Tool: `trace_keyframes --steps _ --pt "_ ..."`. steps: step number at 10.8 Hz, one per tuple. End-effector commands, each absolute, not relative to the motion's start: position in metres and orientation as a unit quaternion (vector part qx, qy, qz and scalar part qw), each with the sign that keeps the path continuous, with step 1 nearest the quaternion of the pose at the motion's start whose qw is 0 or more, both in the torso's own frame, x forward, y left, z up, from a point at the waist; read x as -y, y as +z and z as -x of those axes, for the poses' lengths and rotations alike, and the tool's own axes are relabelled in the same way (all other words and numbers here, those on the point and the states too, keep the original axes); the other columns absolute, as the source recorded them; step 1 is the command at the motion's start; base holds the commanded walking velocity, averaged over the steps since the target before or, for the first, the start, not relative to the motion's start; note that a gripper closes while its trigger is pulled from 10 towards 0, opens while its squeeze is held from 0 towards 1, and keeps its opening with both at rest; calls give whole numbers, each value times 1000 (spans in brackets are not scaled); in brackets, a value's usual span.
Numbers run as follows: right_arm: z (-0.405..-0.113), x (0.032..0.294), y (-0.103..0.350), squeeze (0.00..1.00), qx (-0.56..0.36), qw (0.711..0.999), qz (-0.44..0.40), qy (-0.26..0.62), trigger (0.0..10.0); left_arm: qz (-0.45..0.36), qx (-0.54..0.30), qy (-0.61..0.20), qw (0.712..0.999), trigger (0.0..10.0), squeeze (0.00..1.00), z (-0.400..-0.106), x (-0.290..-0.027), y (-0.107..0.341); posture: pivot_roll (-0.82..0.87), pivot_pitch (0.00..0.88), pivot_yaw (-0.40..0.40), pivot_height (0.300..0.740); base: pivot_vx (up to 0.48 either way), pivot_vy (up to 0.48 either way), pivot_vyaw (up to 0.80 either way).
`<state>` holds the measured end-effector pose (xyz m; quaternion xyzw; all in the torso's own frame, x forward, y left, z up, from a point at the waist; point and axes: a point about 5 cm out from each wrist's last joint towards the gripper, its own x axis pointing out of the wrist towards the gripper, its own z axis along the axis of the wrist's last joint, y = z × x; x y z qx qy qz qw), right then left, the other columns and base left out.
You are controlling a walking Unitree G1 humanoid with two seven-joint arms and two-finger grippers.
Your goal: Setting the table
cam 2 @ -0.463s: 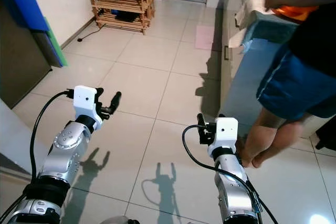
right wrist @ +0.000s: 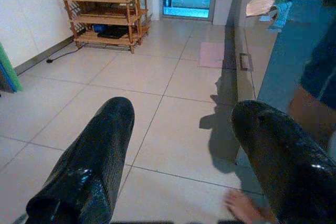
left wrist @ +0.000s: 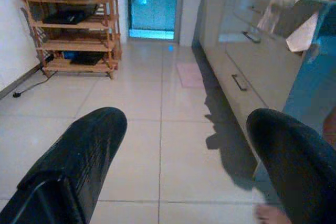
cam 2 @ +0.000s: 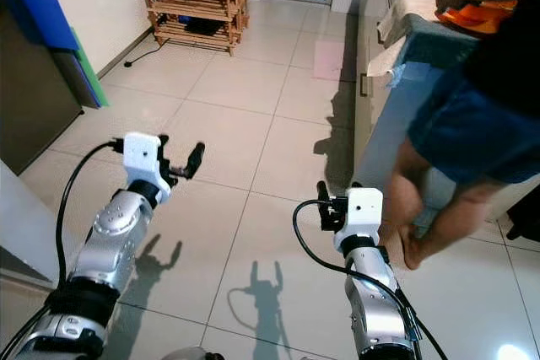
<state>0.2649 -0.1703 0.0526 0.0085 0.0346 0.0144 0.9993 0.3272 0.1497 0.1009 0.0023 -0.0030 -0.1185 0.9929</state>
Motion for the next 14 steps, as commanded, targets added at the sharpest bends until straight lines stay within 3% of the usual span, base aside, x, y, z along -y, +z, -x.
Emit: trace_keyframes --steps 1,3,6,7,12,14 --pt "-266 175 62 0 -9 1000 -14 3 10000 9 15 -113 993 10000 1000 -329 -151 106 14 0 -4 740 0 0 0" --pt "-263 189 73 0 31 999 -10 -28 10000 14 32 -92 995 10000 1000 -326 -160 109 8 0 0 740 0 0 0" --pt "-253 205 60 0 4 997 -24 -69 10000 -16 9 -93 995 10000 1000 -328 -165 101 11 0 4 740 0 0 0" --pt "-255 202 62 0 7 997 -26 -71 10000 -18 15 -99 995 10000 0 -329 -163 104 13 0 5 740 0 0 0" --pt "-262 193 60 0 1 999 -22 -48 10000 -37 5 -101 994 10000 0 -331 -150 101 28 0 -4 740 0 -480 0" --pt "-265 191 61 0 2 999 -19 -43 10000 -27 3 -101 995 10000 0 -330 -148 100 31 0 -7 740 0 0 0"
